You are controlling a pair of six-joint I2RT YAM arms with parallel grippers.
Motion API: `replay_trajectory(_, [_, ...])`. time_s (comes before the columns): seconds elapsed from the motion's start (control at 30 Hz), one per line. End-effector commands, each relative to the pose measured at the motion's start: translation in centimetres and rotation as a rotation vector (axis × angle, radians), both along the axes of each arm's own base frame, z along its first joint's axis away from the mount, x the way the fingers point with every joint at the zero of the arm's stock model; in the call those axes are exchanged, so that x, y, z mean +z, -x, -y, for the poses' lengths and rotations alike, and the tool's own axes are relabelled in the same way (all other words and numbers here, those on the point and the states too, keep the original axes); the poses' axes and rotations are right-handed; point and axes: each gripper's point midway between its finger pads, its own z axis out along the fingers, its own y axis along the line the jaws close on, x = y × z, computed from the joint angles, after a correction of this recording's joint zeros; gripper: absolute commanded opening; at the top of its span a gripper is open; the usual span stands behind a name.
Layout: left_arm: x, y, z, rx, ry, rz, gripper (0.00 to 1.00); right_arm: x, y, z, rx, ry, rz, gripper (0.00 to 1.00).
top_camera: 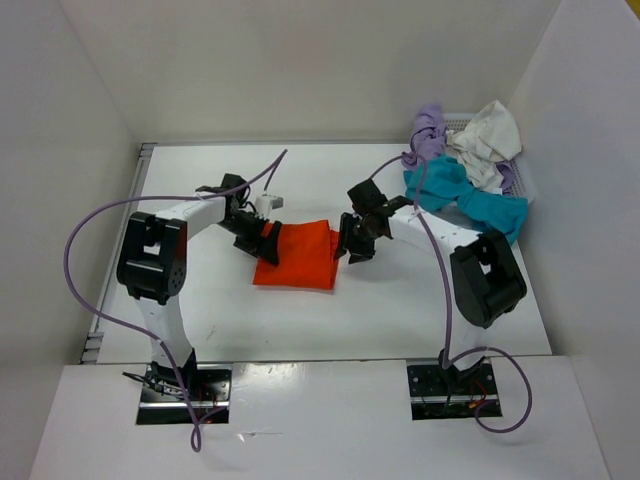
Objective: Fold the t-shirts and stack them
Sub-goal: Put the neatly folded tshirt into the corner of the board with the left arm
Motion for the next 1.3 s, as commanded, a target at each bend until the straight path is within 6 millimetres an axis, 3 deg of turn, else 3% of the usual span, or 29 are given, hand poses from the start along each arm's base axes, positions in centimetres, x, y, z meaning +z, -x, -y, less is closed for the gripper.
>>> replay_trajectory(0.0, [-3.0,1.3,1.2,-0.045,-0.01,-0.065,0.88,2.7,0.1,1.4,-0.043,-0.005,0.063,0.5])
replay_trajectory(0.03, [-3.4,1.5,1.5,-0.054,-0.012,-0.075,0.76,3.1,-0.2,1.7,-0.054,-0.01,0.072,0.5])
replay_trajectory(0.27, [-4.8,1.3,2.6,-0.063,0.023,-0.127,0.34,4.0,0.1,3.6,-0.105,-0.009,0.084,0.5])
replay_trajectory(0.3, [-4.8,1.3,2.6,-0.063,0.024,-0.127,0.19,4.0,0.1,4.0,-0.116,-0.01,0.085,0.5])
replay_trajectory(0.37, [-4.6,0.9,2.7,-0.063,0.026,-0.116,0.03,3.9,0.2,4.2,-0.12,0.002,0.081,0.5])
replay_trajectory(0.47, [-3.4,-0.4,2.3,-0.034,0.038,-0.073,0.0,4.1,0.0,5.1,-0.135,0.007,0.083,0.5])
replay_trajectory(0.6, [-1.9,-3.0,-0.4,0.015,-0.012,0.023,0.0,4.3,-0.5,6.9,-0.162,0.018,0.094,0.5])
replay_trajectory(0.8, [0.4,-8.2,-6.5,0.12,-0.127,0.178,0.0,4.4,-1.1,9.2,-0.188,0.039,0.098,0.5])
replay_trajectory(0.83, [0.3,-9.1,-8.8,0.17,-0.161,0.184,0.0,4.4,-1.3,9.6,-0.192,0.044,0.101,0.5])
replay_trajectory(0.9, [1.3,-11.0,-11.2,0.198,-0.198,0.236,0.0,4.6,-1.5,10.0,-0.193,0.048,0.103,0.5])
replay_trajectory(0.93, [1.5,-11.8,-13.6,0.239,-0.239,0.251,0.0,4.5,-1.4,10.4,-0.193,0.057,0.098,0.5])
replay_trajectory(1.0, [1.7,-13.4,-16.1,0.26,-0.293,0.287,0.0,4.7,-1.8,10.7,-0.192,0.061,0.1,0.5])
replay_trajectory(1.03, [2.2,-14.2,-18.5,0.297,-0.354,0.316,0.0,4.7,-1.9,11.1,-0.194,0.065,0.103,0.5])
replay_trajectory(1.1, [1.9,-15.6,-21.0,0.31,-0.423,0.355,0.0,4.7,-2.0,11.1,-0.185,0.073,0.095,0.5])
replay_trajectory(1.17, [3.1,-17.4,-24.3,0.356,-0.504,0.409,0.0,4.7,-2.3,11.6,-0.191,0.087,0.092,0.5])
replay_trajectory(1.2, [2.4,-17.9,-25.2,0.37,-0.521,0.401,0.0,4.2,-2.3,11.6,-0.181,0.098,0.072,0.5])
replay_trajectory(1.23, [4.1,-19.5,-27.1,0.397,-0.551,0.448,0.0,4.7,-2.4,11.6,-0.173,0.1,0.079,0.5])
replay_trajectory(1.27, [3.0,-20.2,-27.9,0.397,-0.566,0.439,0.0,4.2,-2.6,11.8,-0.176,0.117,0.061,0.5])
